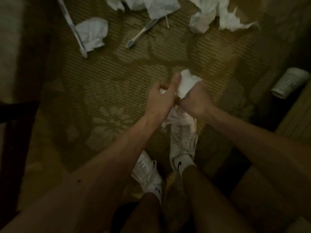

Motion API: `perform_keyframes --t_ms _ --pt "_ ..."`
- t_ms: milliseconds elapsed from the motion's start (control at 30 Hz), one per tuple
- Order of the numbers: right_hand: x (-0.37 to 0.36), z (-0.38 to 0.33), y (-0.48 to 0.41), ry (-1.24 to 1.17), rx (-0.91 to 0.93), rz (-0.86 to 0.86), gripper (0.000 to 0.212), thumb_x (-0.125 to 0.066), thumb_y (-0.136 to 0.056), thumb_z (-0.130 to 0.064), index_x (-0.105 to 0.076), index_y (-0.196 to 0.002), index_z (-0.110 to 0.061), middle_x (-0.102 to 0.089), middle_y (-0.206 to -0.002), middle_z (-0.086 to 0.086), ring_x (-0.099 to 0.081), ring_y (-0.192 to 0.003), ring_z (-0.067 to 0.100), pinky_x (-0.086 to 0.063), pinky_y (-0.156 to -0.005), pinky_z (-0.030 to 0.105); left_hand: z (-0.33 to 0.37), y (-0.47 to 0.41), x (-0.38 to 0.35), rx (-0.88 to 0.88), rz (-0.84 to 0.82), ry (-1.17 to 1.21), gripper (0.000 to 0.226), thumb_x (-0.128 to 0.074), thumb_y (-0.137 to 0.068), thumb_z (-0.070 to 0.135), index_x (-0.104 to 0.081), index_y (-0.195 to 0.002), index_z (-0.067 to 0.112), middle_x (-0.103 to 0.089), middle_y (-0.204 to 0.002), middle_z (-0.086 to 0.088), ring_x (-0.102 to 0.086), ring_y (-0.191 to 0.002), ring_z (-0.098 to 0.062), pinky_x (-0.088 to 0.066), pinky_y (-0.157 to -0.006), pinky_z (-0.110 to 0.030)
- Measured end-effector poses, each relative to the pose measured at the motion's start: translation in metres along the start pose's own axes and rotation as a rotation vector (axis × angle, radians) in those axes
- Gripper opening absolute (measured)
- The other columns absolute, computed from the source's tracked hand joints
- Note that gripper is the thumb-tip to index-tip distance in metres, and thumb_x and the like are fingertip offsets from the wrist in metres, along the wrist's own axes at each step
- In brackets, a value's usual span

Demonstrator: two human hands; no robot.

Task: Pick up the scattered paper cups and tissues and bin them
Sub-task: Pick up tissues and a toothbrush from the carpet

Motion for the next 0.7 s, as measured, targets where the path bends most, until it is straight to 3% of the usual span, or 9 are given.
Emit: perform_keyframes --t_ms 67,133,233,300,433,500,567,700 --pt "0.017 -0.039 0.034 -0.149 -0.028 -0.199 0.011 -0.071 -0.083 -0.02 -0.062 -0.089 -0.016 -0.068 -0.083 0.004 -0.067 -0.075 0.013 -0.057 -0.063 0.032 0.015 0.037 0.02 0.072 -0.052 0.129 0.048 -0.066 -0.083 0.063 -0.07 -0.098 0.017 -0.076 -0.088 0.002 -0.073 -0.08 -0.011 -0.059 -0.066 -0.027" --pt "0.038 -0.085 0.063 -0.101 0.007 -0.305 0.014 -0.072 -0.081 -0.02 -0.063 -0.086 -0.01 -0.066 -0.076 0.003 -0.064 -0.067 0.004 -0.053 -0.056 0.028 0.034 0.078 0.043 0.14 -0.114 0.26 0.039 -0.066 -0.088 0.05 -0.073 -0.103 0.014 -0.077 -0.095 -0.005 -0.074 -0.09 -0.02 -0.061 -0.077 -0.037" --pt "0.066 -0.162 0.102 -0.177 0.051 -0.443 0.046 -0.072 -0.072 -0.031 -0.053 -0.113 -0.019 -0.064 -0.095 -0.007 -0.064 -0.079 -0.003 -0.055 -0.062 0.02 0.067 0.137 0.088 0.131 -0.113 0.468 0.024 -0.061 -0.096 0.027 -0.072 -0.109 0.01 -0.077 -0.095 -0.011 -0.075 -0.087 -0.025 -0.06 -0.068 -0.035" --pt "0.076 -0.206 0.126 -0.206 0.04 -0.521 0.057 -0.065 -0.067 -0.044 -0.053 -0.12 -0.025 -0.064 -0.103 -0.012 -0.064 -0.089 -0.002 -0.054 -0.068 0.023 0.086 0.174 0.121 0.067 -0.051 0.493 0.018 -0.06 -0.097 0.021 -0.071 -0.108 0.012 -0.077 -0.094 -0.011 -0.075 -0.086 -0.026 -0.061 -0.068 -0.037" --pt "0.083 -0.28 0.168 -0.083 0.087 -0.572 0.048 -0.048 -0.077 -0.042 -0.056 -0.119 -0.02 -0.065 -0.089 -0.013 -0.064 -0.072 -0.008 -0.047 -0.056 0.017 0.111 0.245 0.178 -0.015 0.16 0.519 0.013 -0.058 -0.099 0.021 -0.071 -0.099 0.021 -0.078 -0.09 -0.004 -0.075 -0.083 -0.019 -0.061 -0.065 -0.031" --pt "0.078 -0.306 0.191 -0.059 0.127 -0.668 0.051 -0.049 -0.077 -0.043 -0.057 -0.122 -0.022 -0.069 -0.095 -0.009 -0.068 -0.081 0.0 -0.055 -0.068 0.024 0.11 0.276 0.198 -0.006 0.254 0.567 0.014 -0.059 -0.099 0.024 -0.071 -0.103 0.019 -0.077 -0.095 -0.008 -0.074 -0.089 -0.024 -0.062 -0.079 -0.042" --pt "0.07 -0.324 0.216 -0.023 0.197 -0.776 0.045 -0.054 -0.081 -0.037 -0.056 -0.124 -0.027 -0.07 -0.102 -0.008 -0.07 -0.086 0.004 -0.059 -0.069 0.028 0.099 0.306 0.215 -0.006 0.347 0.635 0.017 -0.059 -0.098 0.027 -0.07 -0.108 0.019 -0.076 -0.098 -0.007 -0.074 -0.092 -0.024 -0.06 -0.085 -0.049" --pt "0.048 -0.34 0.27 0.108 0.351 -0.923 0.014 -0.06 -0.094 -0.02 -0.066 -0.107 -0.023 -0.072 -0.093 -0.004 -0.07 -0.076 0.005 -0.052 -0.058 0.017 0.05 0.367 0.218 -0.019 0.496 0.82 0.019 -0.056 -0.1 0.029 -0.068 -0.111 0.02 -0.077 -0.096 -0.001 -0.075 -0.088 -0.017 -0.061 -0.072 -0.035"
Point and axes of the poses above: each hand's wrist, its own y-axis away from the middle knuckle, its own x-axis out of the back of the hand, z = x × y, the point moved 3 cm from there along -y, towards the middle knuckle
